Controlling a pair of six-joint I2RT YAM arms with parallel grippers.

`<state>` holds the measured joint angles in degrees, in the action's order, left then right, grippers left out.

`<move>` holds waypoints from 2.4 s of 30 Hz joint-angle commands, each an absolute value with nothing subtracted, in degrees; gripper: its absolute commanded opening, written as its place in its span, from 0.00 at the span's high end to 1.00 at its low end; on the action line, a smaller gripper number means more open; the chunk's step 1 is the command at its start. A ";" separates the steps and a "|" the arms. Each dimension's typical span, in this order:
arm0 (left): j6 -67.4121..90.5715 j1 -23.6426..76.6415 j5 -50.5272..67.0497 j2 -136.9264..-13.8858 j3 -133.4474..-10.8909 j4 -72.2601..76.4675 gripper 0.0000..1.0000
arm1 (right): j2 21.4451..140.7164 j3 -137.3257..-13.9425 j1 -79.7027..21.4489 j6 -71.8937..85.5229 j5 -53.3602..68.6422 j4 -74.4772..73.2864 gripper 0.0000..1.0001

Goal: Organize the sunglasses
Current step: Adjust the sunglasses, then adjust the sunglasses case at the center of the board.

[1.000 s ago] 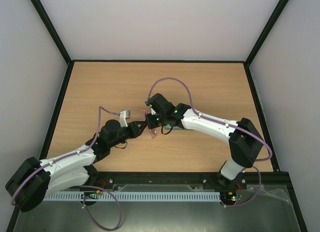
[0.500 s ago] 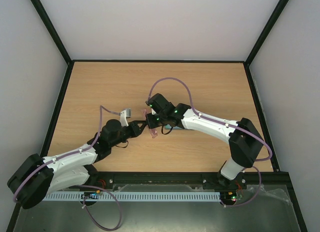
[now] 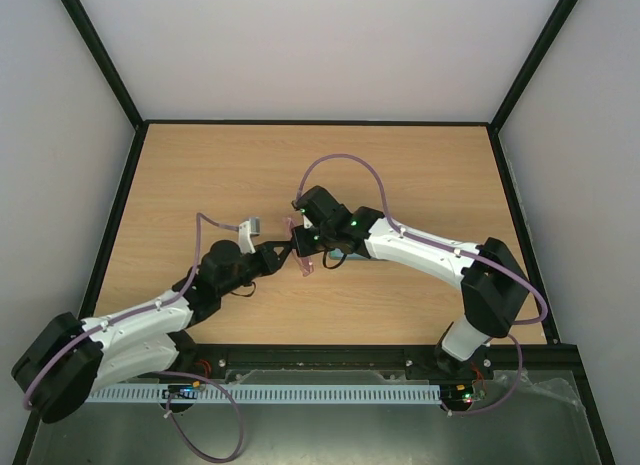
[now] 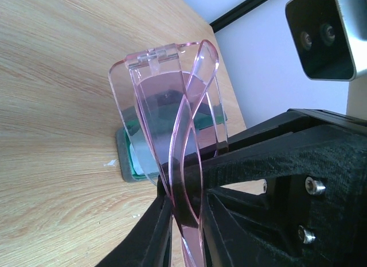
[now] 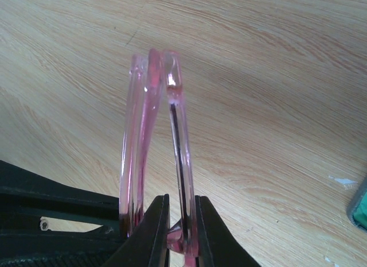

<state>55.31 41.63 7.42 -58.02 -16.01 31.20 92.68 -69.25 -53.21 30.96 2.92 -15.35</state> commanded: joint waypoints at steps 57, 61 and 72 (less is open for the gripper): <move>45.57 41.23 3.12 -56.56 -23.46 10.57 0.95 | 73.18 -47.32 -35.39 32.05 -7.84 -14.99 0.74; 44.63 41.22 3.05 -56.08 -24.85 8.66 0.95 | 68.93 -43.63 -28.87 32.76 -10.93 -14.76 0.73; 43.68 41.22 3.87 -54.79 -26.75 6.44 0.95 | 74.42 -38.72 -14.69 34.01 -8.39 -5.72 0.76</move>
